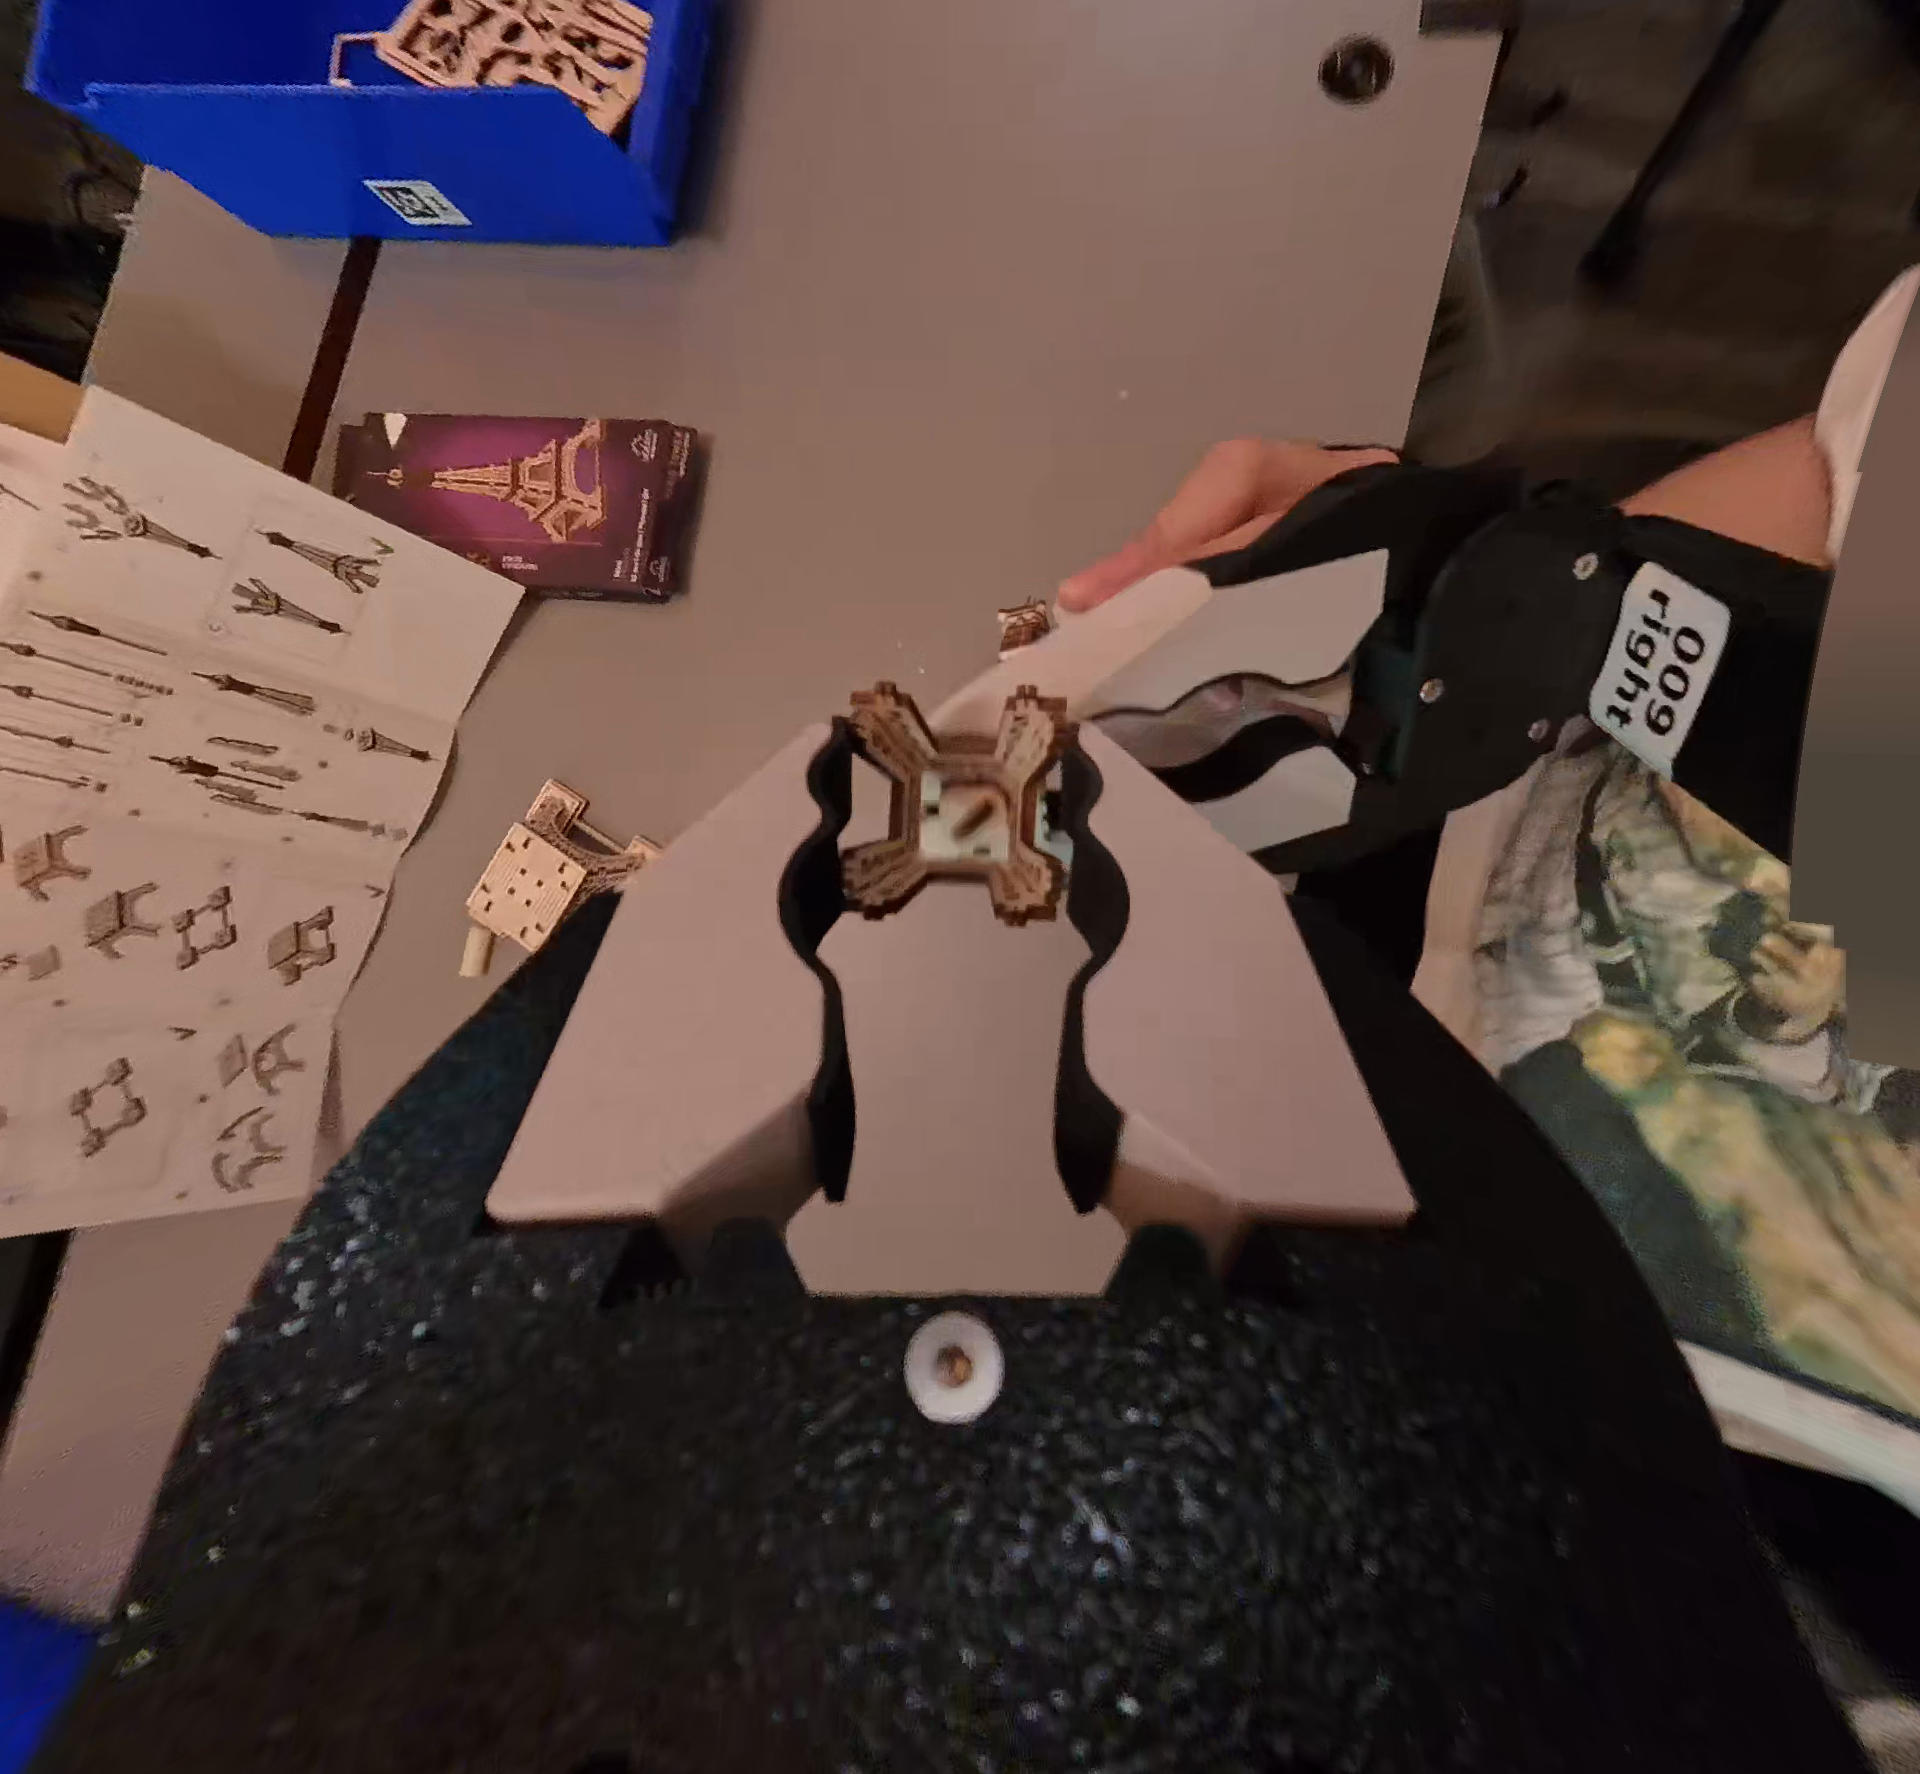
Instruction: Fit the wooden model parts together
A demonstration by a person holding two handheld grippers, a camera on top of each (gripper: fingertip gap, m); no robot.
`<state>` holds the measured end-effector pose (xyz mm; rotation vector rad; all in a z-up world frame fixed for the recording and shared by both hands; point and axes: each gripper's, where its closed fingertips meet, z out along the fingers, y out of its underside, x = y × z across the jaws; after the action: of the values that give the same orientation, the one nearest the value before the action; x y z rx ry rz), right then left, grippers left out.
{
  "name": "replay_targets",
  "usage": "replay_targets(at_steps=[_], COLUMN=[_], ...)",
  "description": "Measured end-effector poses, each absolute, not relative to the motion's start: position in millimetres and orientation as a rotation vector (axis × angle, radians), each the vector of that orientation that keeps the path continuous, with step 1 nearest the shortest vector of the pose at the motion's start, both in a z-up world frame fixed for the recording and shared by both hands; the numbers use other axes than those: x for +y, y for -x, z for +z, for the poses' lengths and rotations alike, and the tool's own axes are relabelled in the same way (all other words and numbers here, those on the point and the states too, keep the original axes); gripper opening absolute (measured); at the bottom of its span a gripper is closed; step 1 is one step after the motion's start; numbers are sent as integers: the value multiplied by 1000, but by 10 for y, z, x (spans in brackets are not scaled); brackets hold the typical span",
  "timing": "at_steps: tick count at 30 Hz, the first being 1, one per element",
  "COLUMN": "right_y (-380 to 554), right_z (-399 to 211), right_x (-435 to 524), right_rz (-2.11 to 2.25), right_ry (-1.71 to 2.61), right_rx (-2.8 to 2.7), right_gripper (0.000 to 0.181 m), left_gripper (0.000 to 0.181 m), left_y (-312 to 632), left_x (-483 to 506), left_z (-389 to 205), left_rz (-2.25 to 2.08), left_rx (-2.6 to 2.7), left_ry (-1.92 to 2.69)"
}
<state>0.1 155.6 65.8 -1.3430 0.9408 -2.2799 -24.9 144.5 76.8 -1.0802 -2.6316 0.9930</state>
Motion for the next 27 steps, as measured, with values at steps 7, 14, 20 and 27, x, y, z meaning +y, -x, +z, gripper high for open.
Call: replay_targets(at_steps=[7,14,20,27], right_y=[186,194,209,212], right_z=[767,835,857,869], right_x=[1326,1453,1461,1485], right_rz=[-2213,-2249,-2256,-2303], right_ry=[1214,1186,1166,1180], right_rx=[1028,955,945,921], right_gripper=[17,18,17,17], left_gripper=[38,38,38,38], left_y=[344,376,376,393], left_x=[1385,1433,1484,1506], left_z=[949,1011,980,988], left_rz=[1163,1252,1263,1280], left_rx=[-2400,-2233,-2185,-2114], left_ry=[900,867,875,850])
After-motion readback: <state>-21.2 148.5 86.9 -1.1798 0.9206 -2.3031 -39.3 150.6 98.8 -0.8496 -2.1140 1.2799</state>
